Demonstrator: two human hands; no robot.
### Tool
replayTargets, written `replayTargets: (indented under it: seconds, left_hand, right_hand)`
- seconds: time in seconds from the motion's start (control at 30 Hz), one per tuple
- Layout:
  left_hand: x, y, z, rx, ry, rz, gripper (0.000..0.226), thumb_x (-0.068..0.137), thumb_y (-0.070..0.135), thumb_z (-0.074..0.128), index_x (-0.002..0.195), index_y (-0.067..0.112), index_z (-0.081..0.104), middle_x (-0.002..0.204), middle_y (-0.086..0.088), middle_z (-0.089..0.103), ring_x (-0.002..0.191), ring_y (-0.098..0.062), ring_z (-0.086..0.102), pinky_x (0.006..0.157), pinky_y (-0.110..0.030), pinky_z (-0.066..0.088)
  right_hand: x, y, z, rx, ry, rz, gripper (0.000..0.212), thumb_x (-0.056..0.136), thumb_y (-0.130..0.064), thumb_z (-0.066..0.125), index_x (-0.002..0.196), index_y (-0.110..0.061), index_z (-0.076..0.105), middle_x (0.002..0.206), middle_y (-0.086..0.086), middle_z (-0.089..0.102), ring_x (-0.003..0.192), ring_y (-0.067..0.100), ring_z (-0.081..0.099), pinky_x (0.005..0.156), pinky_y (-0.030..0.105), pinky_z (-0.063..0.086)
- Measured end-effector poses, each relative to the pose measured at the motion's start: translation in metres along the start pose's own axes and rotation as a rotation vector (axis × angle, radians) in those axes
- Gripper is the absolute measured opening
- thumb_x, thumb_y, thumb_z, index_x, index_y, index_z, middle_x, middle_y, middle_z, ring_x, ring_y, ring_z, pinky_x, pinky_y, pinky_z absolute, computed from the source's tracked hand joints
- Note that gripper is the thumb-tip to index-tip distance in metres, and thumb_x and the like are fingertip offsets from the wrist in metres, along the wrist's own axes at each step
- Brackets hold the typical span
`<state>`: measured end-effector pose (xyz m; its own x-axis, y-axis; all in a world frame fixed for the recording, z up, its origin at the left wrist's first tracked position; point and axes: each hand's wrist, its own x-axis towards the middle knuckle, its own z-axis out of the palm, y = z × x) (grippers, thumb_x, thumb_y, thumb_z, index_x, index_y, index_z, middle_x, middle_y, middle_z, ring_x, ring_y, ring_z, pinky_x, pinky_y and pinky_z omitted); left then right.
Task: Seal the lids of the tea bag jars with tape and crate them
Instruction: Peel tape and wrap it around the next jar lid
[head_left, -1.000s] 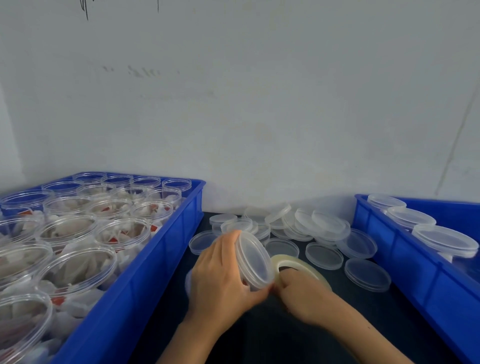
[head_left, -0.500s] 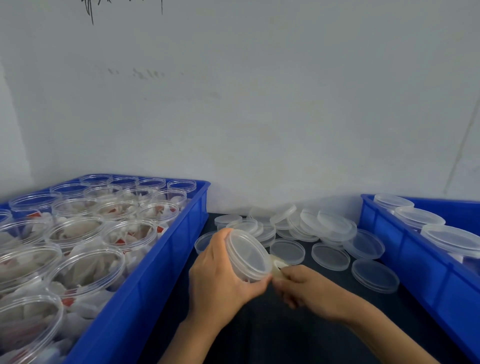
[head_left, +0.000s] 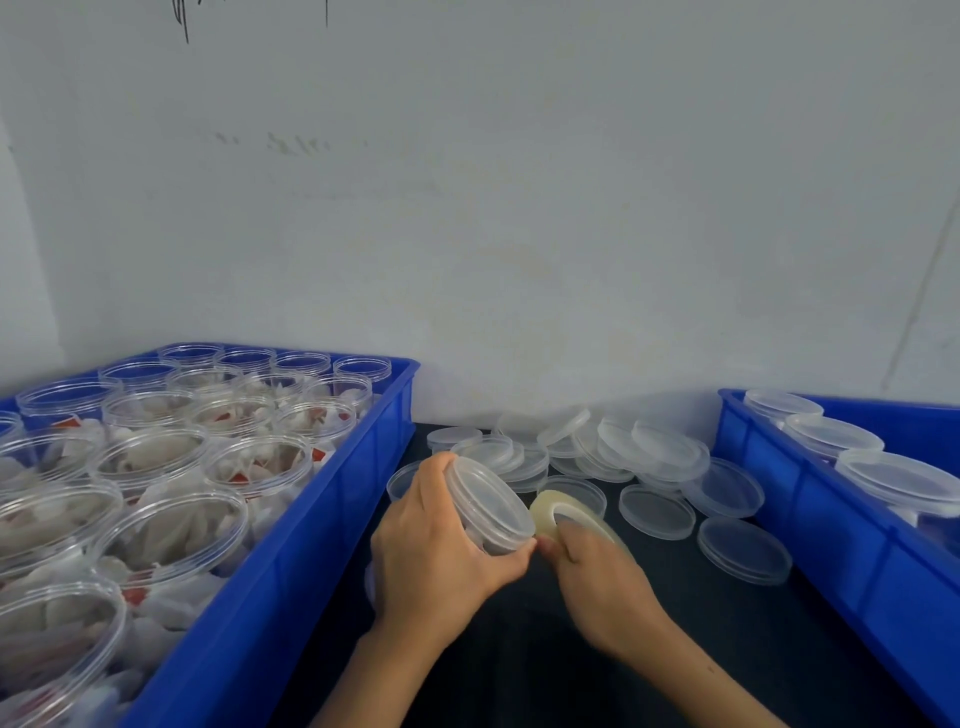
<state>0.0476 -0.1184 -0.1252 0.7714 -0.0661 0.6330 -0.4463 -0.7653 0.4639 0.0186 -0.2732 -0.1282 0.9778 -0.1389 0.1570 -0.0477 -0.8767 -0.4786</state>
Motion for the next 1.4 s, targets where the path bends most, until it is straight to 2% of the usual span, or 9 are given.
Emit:
replayTargets:
  seconds: [0.07, 0.27, 0.4, 0.5, 0.67, 0.73, 0.9, 1.17, 1.4]
  left_hand:
    - [0.0, 0.001, 0.0, -0.019, 0.002, -0.015, 0.102, 0.044, 0.082, 0.062, 0.125, 0.022, 0.044, 0.108, 0.006, 0.063, 0.093, -0.014, 0.063, 0.071, -0.02, 0.036]
    - [0.001, 0.001, 0.001, -0.108, -0.002, -0.112, 0.093, 0.041, 0.083, 0.058, 0.116, 0.034, 0.034, 0.104, 0.015, 0.055, 0.09, -0.011, 0.057, 0.066, -0.022, 0.033]
    - [0.007, -0.004, 0.003, -0.074, 0.009, -0.121, 0.092, 0.045, 0.079, 0.064, 0.117, 0.032, 0.031, 0.108, 0.011, 0.055, 0.089, -0.009, 0.052, 0.065, -0.021, 0.032]
    - [0.006, -0.005, 0.002, -0.036, 0.031, -0.11, 0.095, 0.046, 0.076, 0.069, 0.121, 0.028, 0.034, 0.11, 0.008, 0.058, 0.092, -0.011, 0.055, 0.068, -0.023, 0.033]
    - [0.003, 0.001, 0.0, -0.004, 0.025, -0.077, 0.1, 0.048, 0.073, 0.076, 0.127, 0.023, 0.038, 0.115, 0.005, 0.058, 0.099, -0.015, 0.059, 0.071, -0.022, 0.039]
    - [0.001, 0.003, -0.001, 0.003, 0.023, -0.06, 0.101, 0.051, 0.074, 0.076, 0.129, 0.021, 0.038, 0.117, 0.005, 0.057, 0.101, -0.015, 0.058, 0.073, -0.022, 0.041]
    - [-0.001, 0.008, -0.003, 0.003, 0.012, -0.057, 0.101, 0.052, 0.073, 0.075, 0.131, 0.02, 0.039, 0.118, 0.004, 0.057, 0.104, -0.015, 0.058, 0.078, -0.025, 0.045]
    - [-0.004, 0.01, 0.0, 0.077, 0.056, 0.013, 0.101, 0.035, 0.062, 0.088, 0.113, 0.005, 0.059, 0.092, -0.006, 0.068, 0.072, -0.025, 0.068, 0.056, -0.03, 0.052]
    - [-0.004, 0.013, 0.002, 0.066, 0.049, 0.031, 0.1, 0.035, 0.066, 0.084, 0.113, 0.009, 0.057, 0.09, -0.002, 0.067, 0.071, -0.023, 0.068, 0.054, -0.028, 0.049]
  right_hand:
    - [0.003, 0.003, 0.0, 0.047, 0.0, 0.031, 0.037, 0.103, -0.041, 0.035, 0.074, -0.019, 0.038, 0.072, -0.007, 0.045, 0.063, 0.006, 0.041, 0.057, 0.023, 0.031]
    - [0.007, 0.016, -0.007, 0.304, -0.092, 0.029, 0.035, 0.102, -0.037, 0.04, 0.074, -0.016, 0.044, 0.074, 0.001, 0.047, 0.069, 0.014, 0.044, 0.07, 0.035, 0.04]
    - [0.006, 0.017, -0.014, 0.405, -0.207, -0.004, 0.034, 0.103, -0.036, 0.037, 0.077, -0.017, 0.047, 0.074, -0.005, 0.049, 0.068, 0.009, 0.044, 0.07, 0.029, 0.04]
    - [0.003, 0.011, -0.013, 0.359, -0.223, -0.042, 0.036, 0.102, -0.039, 0.038, 0.076, -0.017, 0.047, 0.072, -0.005, 0.048, 0.067, 0.01, 0.043, 0.069, 0.029, 0.037]
    - [-0.003, -0.001, -0.005, 0.163, -0.049, -0.067, 0.04, 0.098, -0.039, 0.04, 0.08, -0.005, 0.051, 0.067, -0.003, 0.051, 0.063, 0.014, 0.043, 0.061, 0.032, 0.033]
    - [-0.005, -0.004, -0.004, 0.182, 0.002, -0.051, 0.035, 0.094, -0.036, 0.043, 0.079, -0.006, 0.053, 0.063, -0.003, 0.05, 0.061, 0.014, 0.043, 0.059, 0.032, 0.033]
    - [-0.004, -0.007, -0.004, 0.267, -0.009, 0.038, 0.029, 0.089, -0.032, 0.048, 0.065, -0.018, 0.038, 0.056, -0.005, 0.041, 0.057, 0.012, 0.034, 0.056, 0.03, 0.029]
    - [-0.006, -0.009, -0.001, 0.205, 0.061, 0.158, 0.035, 0.089, -0.035, 0.046, 0.062, -0.02, 0.03, 0.054, -0.005, 0.036, 0.054, 0.013, 0.029, 0.051, 0.028, 0.026]
    - [0.002, -0.007, -0.002, 0.098, 0.037, 0.19, 0.033, 0.093, -0.029, 0.041, 0.063, -0.018, 0.034, 0.062, -0.006, 0.044, 0.058, 0.015, 0.036, 0.054, 0.029, 0.031]
